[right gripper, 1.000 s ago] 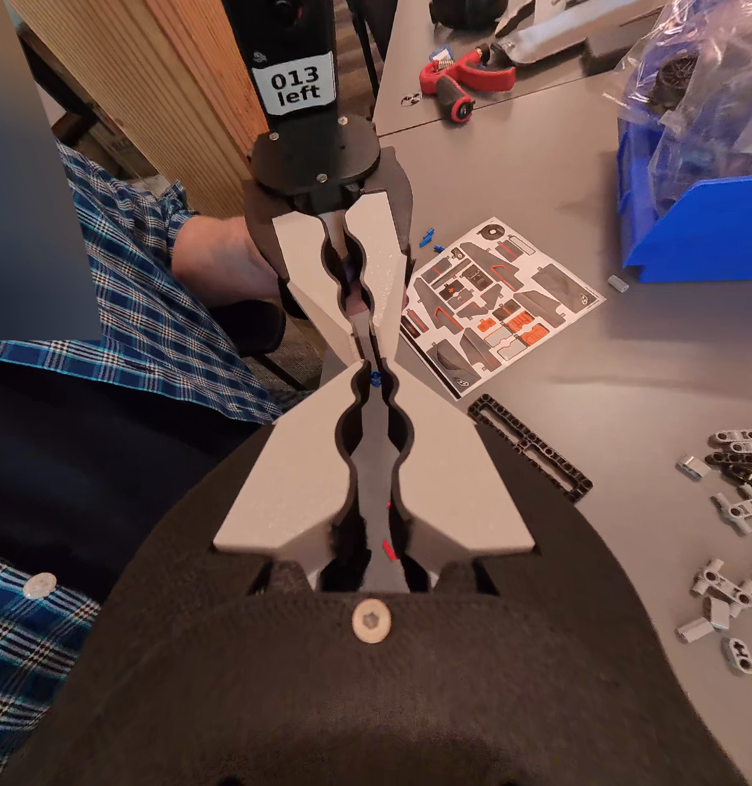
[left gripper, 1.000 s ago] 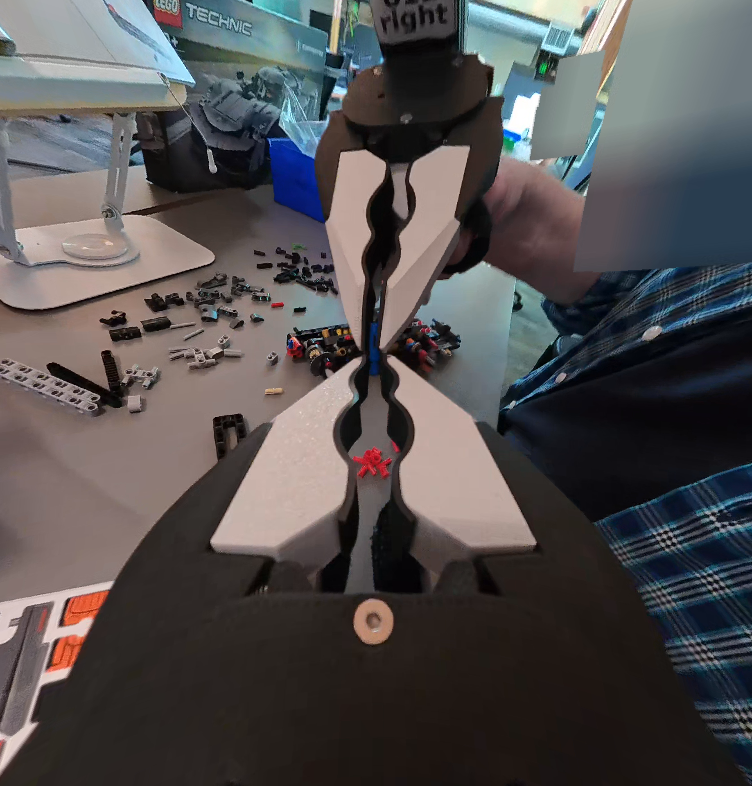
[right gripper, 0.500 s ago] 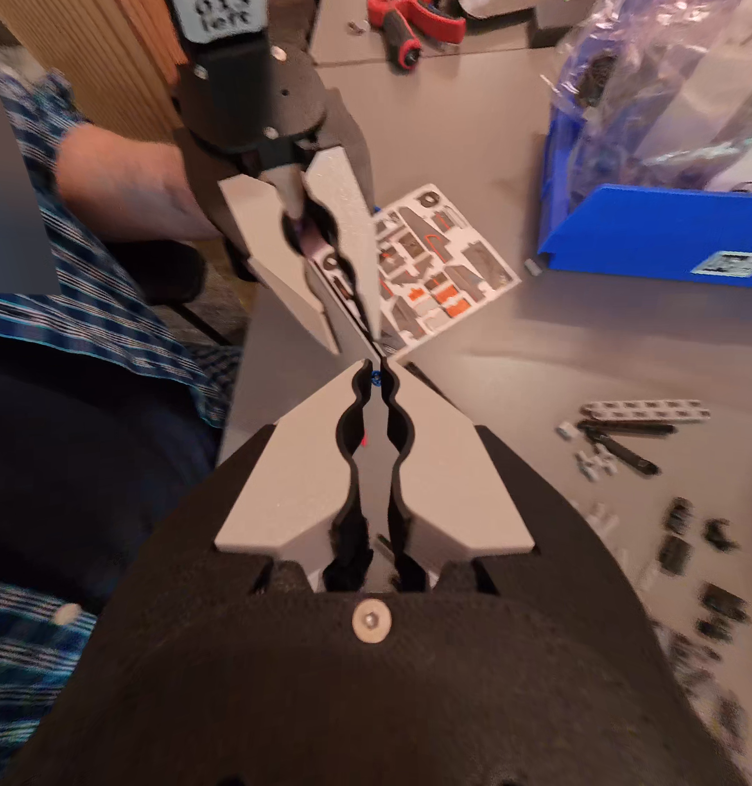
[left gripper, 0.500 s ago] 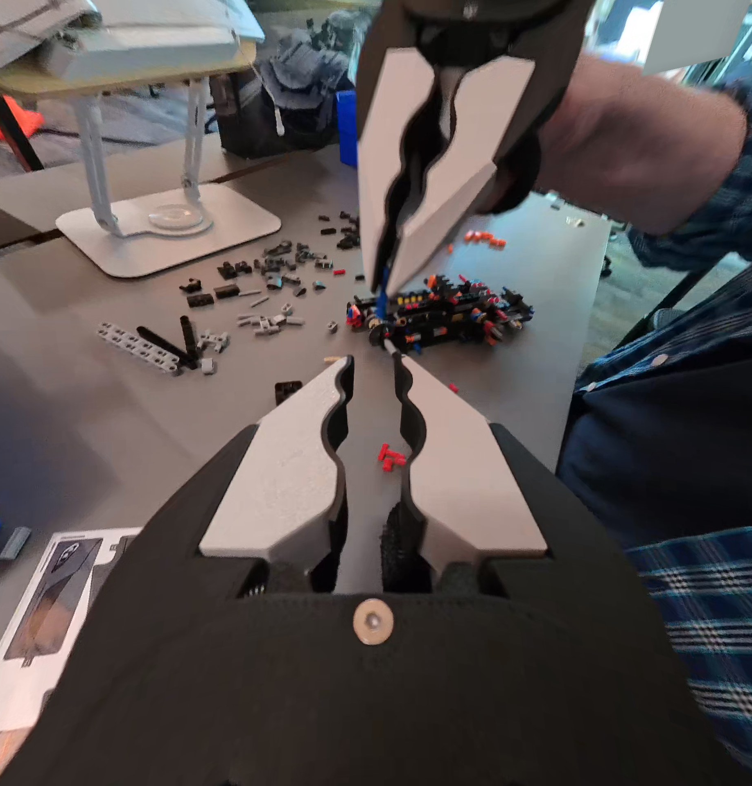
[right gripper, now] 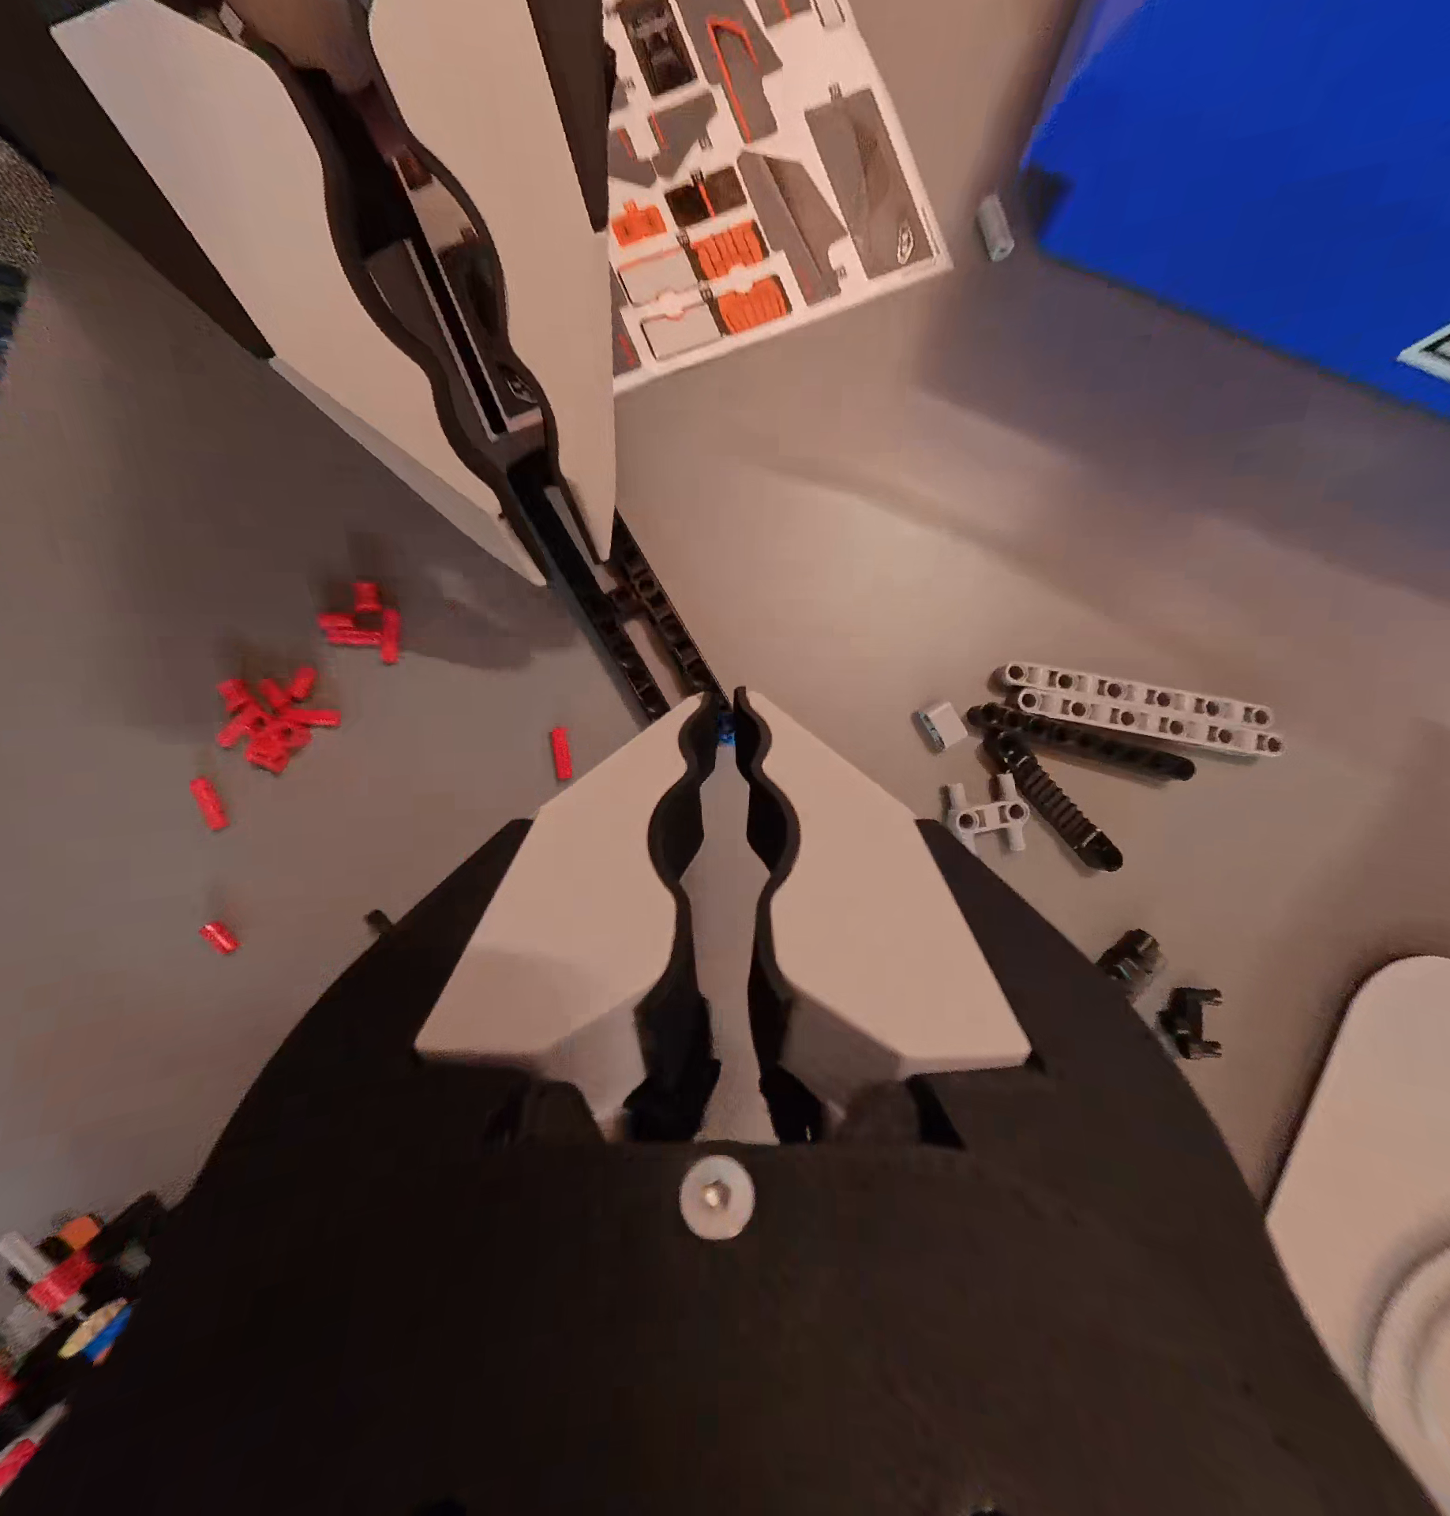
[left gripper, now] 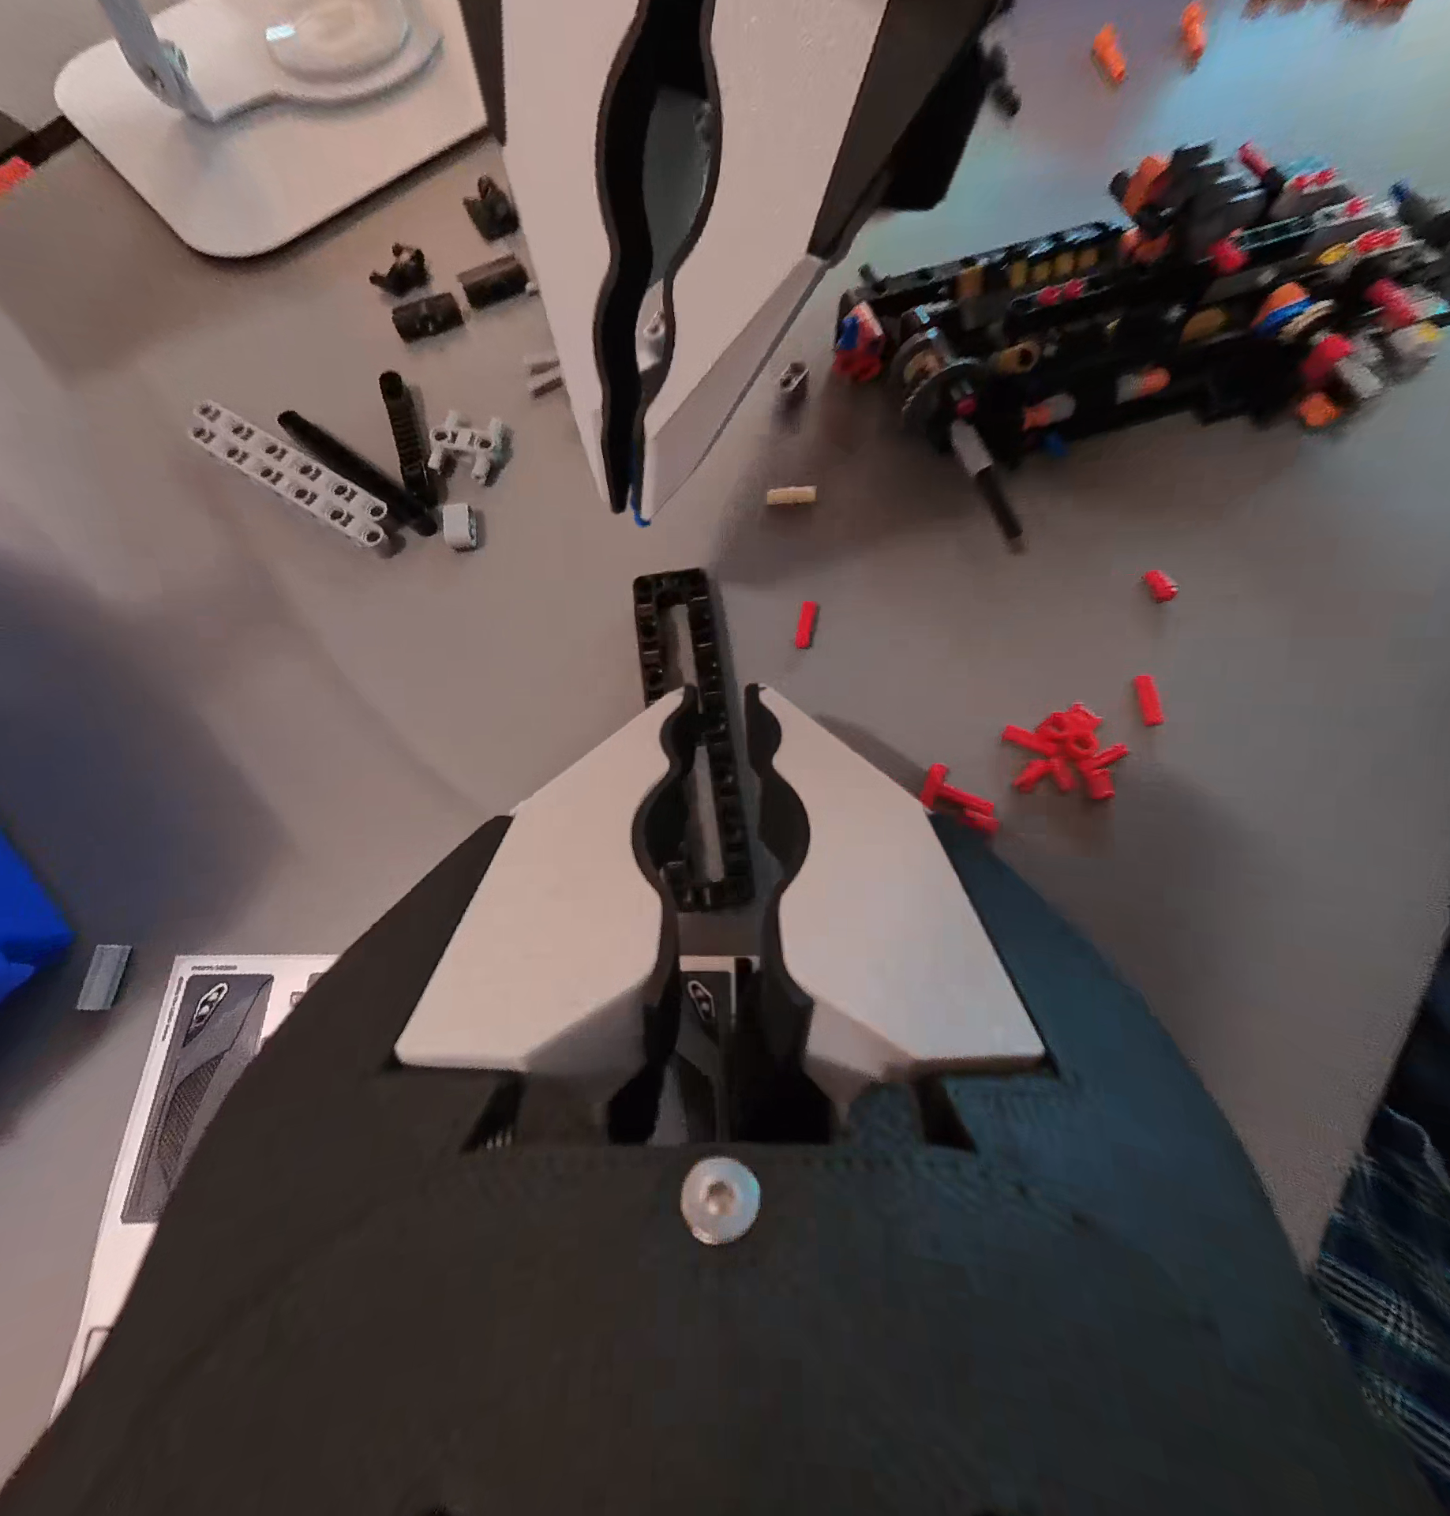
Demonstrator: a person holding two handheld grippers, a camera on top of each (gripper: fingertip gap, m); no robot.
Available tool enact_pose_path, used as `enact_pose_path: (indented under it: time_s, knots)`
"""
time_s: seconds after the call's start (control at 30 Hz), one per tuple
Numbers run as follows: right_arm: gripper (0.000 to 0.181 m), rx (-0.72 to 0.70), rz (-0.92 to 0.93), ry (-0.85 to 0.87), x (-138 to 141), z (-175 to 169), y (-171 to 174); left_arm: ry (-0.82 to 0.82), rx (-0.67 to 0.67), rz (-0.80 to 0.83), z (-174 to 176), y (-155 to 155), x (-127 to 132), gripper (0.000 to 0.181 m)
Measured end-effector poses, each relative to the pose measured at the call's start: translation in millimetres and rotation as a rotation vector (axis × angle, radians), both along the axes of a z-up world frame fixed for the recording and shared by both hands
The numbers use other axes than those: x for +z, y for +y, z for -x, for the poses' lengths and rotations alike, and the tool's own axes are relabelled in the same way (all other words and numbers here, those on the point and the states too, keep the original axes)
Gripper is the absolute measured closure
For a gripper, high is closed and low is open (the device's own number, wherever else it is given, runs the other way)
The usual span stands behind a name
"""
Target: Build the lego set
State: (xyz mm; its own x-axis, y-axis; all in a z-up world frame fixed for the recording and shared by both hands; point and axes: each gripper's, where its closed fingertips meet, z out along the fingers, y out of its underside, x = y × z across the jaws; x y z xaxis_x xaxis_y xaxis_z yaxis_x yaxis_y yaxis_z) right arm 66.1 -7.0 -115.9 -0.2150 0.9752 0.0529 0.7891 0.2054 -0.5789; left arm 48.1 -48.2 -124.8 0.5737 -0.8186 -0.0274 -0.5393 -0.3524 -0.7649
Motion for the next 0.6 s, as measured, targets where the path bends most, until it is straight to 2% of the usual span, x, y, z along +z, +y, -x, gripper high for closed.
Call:
enact_pose_path:
  time_s: [0.2,0.5,0.6]
  knots:
    - [0.18,0.027,0.083,0.013,-20,1,2,0.026,0.03,0.105,4,8,-29,0.174]
    - [0.181,0.088,0.067,0.047,-21,5,-3,-0.003,0.029,0.117,8,10,-29,0.18]
    - [0.181,0.051,0.163,0.098,-14,6,-5,-0.006,0.029,0.119,9,10,-29,0.179]
